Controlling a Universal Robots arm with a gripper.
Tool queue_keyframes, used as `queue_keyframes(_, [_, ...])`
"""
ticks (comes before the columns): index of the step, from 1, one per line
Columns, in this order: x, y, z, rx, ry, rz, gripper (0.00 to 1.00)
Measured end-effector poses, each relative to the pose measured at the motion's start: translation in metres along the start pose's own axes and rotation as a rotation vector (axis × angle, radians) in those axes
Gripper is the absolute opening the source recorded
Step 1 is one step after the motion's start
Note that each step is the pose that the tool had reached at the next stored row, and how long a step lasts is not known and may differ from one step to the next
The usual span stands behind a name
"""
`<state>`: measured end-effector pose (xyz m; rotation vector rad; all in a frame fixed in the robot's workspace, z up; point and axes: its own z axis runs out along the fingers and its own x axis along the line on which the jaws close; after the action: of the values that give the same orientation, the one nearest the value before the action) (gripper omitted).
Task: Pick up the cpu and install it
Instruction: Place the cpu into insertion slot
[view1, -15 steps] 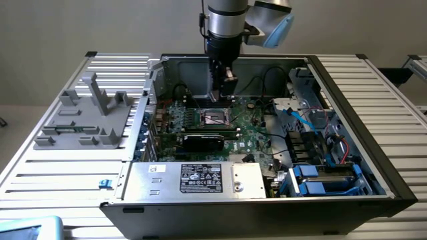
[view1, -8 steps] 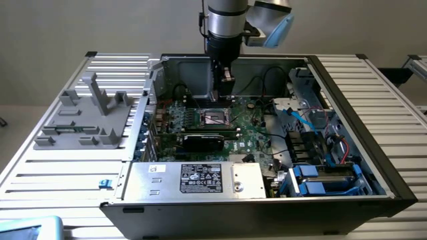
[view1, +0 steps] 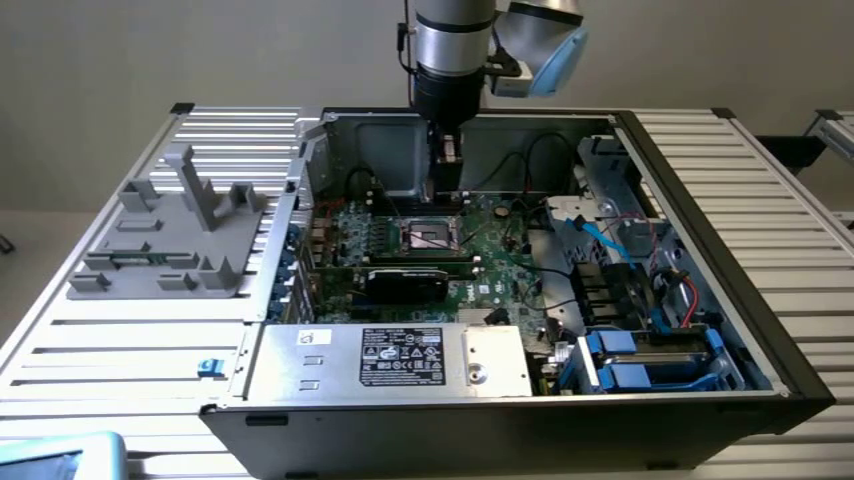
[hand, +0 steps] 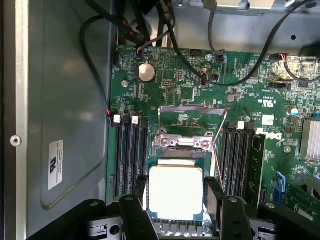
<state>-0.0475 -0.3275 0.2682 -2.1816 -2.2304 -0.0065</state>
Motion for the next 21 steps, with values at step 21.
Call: queue_keyframes(21, [0.0001,-0.0062,0.0010,-0.0122,0.0051,0.091,0.55])
